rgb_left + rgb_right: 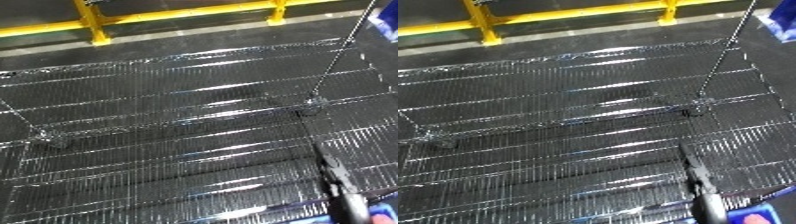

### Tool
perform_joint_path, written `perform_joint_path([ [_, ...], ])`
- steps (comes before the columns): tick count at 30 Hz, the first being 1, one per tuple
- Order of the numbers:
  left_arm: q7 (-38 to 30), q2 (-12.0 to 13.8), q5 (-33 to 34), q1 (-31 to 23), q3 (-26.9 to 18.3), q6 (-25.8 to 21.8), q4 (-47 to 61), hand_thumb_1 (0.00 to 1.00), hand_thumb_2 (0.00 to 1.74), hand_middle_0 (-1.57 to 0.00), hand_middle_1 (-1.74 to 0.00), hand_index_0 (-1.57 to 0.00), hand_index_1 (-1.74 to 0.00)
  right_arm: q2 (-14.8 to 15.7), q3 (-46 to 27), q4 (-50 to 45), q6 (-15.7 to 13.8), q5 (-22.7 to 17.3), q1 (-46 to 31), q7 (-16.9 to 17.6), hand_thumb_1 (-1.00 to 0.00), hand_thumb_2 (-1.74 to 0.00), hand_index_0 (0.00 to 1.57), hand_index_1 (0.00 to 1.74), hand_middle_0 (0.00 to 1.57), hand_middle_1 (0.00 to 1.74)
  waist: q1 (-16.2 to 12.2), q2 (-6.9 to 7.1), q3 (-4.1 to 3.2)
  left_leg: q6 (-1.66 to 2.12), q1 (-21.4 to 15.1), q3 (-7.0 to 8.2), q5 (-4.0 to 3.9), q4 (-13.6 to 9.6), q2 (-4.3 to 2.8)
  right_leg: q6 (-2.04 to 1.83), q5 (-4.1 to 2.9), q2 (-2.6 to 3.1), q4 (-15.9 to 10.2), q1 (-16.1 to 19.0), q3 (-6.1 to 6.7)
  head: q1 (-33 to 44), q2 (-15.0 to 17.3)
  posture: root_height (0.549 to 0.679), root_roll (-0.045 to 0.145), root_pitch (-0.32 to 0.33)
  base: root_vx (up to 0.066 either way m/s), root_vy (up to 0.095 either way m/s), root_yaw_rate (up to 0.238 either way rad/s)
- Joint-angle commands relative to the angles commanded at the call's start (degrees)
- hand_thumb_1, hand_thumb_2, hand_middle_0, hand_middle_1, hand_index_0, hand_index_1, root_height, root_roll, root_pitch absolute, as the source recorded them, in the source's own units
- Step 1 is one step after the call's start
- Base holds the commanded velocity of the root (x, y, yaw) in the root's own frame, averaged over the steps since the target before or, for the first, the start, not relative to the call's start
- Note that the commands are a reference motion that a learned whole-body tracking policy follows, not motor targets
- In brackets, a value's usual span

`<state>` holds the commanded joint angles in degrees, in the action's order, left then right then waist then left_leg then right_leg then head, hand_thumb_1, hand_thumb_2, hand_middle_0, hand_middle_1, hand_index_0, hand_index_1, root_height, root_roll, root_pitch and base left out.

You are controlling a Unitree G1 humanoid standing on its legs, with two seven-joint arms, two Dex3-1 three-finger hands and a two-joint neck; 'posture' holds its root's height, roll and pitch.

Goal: Pick up the object and place it into the box

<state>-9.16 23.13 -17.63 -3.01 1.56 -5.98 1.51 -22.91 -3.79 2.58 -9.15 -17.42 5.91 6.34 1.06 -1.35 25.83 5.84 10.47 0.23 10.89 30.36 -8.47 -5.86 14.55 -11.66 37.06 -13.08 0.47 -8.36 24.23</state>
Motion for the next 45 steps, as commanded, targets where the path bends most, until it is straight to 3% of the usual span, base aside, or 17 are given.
perform_joint_path([
  [20,-0.4,-0.9,0.7,-0.2,-2.1,-0.2,0.2,1.0,1.74,-1.57,-1.74,-1.57,-1.74,-0.7,-1.8,-0.7,0.1,3.9,-1.7,0.7,0.0,0.0,0.0,0.0,0.0,0.0,0.3,-0.15,-0.12,-0.03,0.0,-0.12,0.0,-0.2,0.01,-0.44,0.55,0.06,0.5,-0.7,0.08,-0.5,7.9,0.647,0.049,-0.102,0.002,0.002,0.003],
  [29,-0.4,-0.6,0.3,-0.5,-2.7,-0.1,0.5,1.0,1.74,-1.57,-1.74,-1.57,-1.74,-2.2,-2.7,-1.5,0.7,6.3,-1.4,1.0,0.0,0.0,0.0,0.0,0.0,0.0,0.1,0.09,0.1,0.02,-0.1,0.04,0.1,-0.3,-0.15,-0.53,0.53,0.12,0.5,-0.9,0.27,-3.8,8.0,0.647,0.049,-0.102,0.005,-0.003,-0.023],
  [32,-0.3,-0.4,-0.3,-1.0,-3.0,0.0,0.7,1.0,1.74,-1.57,-1.74,-1.57,-1.74,-4.1,-3.7,-1.9,1.4,8.5,-0.9,1.1,0.0,0.0,0.0,0.0,0.0,0.0,0.0,0.33,0.29,0.04,0.0,0.12,0.11,-0.1,-0.26,-0.52,0.45,0.18,0.7,-1.2,0.44,-7.6,8.3,0.646,0.049,-0.102,0.002,-0.012,-0.031],
  [34,-0.2,-0.1,-0.8,-1.4,-3.4,0.1,0.8,1.0,1.74,-1.57,-1.74,-1.57,-1.74,-6.4,-4.4,-1.8,2.0,10.4,-0.2,1.2,0.0,0.0,0.0,0.0,0.0,0.0,0.0,0.51,0.42,0.08,0.1,0.23,0.11,0.0,-0.35,-0.51,0.32,0.24,0.8,-1.4,0.61,-10.4,9.2,0.646,0.049,-0.102,0.001,-0.021,-0.047],
  [35,-0.3,0.2,-1.2,-1.7,-3.7,0.2,0.9,1.0,1.74,-1.57,-1.74,-1.57,-1.74,-9.0,-5.1,-1.5,2.7,12.1,0.7,1.1,0.0,0.0,0.0,0.0,0.0,0.0,-0.1,0.69,0.57,0.13,0.1,0.32,0.11,0.1,-0.46,-0.48,0.17,0.31,0.9,-1.6,0.79,-12.5,9.4,0.646,0.049,-0.102,0.001,-0.028,-0.056],
  [36,-0.3,0.2,-1.2,-1.7,-3.7,0.2,0.9,1.0,1.74,-1.57,-1.74,-1.57,-1.74,-9.0,-5.1,-1.5,2.7,12.1,0.7,1.1,0.0,0.0,0.0,0.0,0.0,0.0,-0.1,0.69,0.57,0.13,0.1,0.32,0.11,0.1,-0.46,-0.48,0.17,0.31,0.9,-1.6,0.79,-12.5,9.4,0.646,0.049,-0.102,0.001,-0.028,-0.056],
  [43,0.2,1.8,-2.9,-3.1,-4.4,0.1,1.5,1.0,1.74,-1.57,-1.74,-1.57,-1.74,-20.4,-6.1,3.9,4.7,14.6,5.1,0.2,0.0,0.0,0.0,0.0,0.0,0.0,0.4,0.94,0.92,0.34,0.6,0.24,-0.24,0.2,-0.6,-0.42,-0.18,0.4,0.7,-2.1,1.01,-19.4,10.1,0.646,0.05,-0.1,0.0,-0.031,-0.03],
  [44,0.5,2.5,-3.2,-3.2,-4.0,0.0,1.6,1.0,1.74,-1.57,-1.74,-1.57,-1.74,-23.8,-5.2,6.3,5.1,15.0,6.9,-0.3,0.0,0.0,0.0,0.0,0.0,0.0,0.6,0.83,0.95,0.44,0.6,0.18,-0.36,0.0,-0.61,-0.44,-0.23,0.4,0.6,-2.2,1.01,-21.4,10.3,0.646,0.05,-0.098,0.01,-0.022,0.0],
  [45,0.5,2.5,-3.2,-3.2,-4.0,0.0,1.6,1.0,1.74,-1.57,-1.74,-1.57,-1.74,-23.8,-5.2,6.3,5.1,15.0,6.9,-0.3,0.0,0.0,0.0,0.0,0.0,0.0,0.6,0.83,0.95,0.44,0.6,0.18,-0.36,0.0,-0.61,-0.44,-0.23,0.4,0.6,-2.2,1.01,-21.4,10.3,0.646,0.05,-0.098,0.01,-0.022,0.0],
])
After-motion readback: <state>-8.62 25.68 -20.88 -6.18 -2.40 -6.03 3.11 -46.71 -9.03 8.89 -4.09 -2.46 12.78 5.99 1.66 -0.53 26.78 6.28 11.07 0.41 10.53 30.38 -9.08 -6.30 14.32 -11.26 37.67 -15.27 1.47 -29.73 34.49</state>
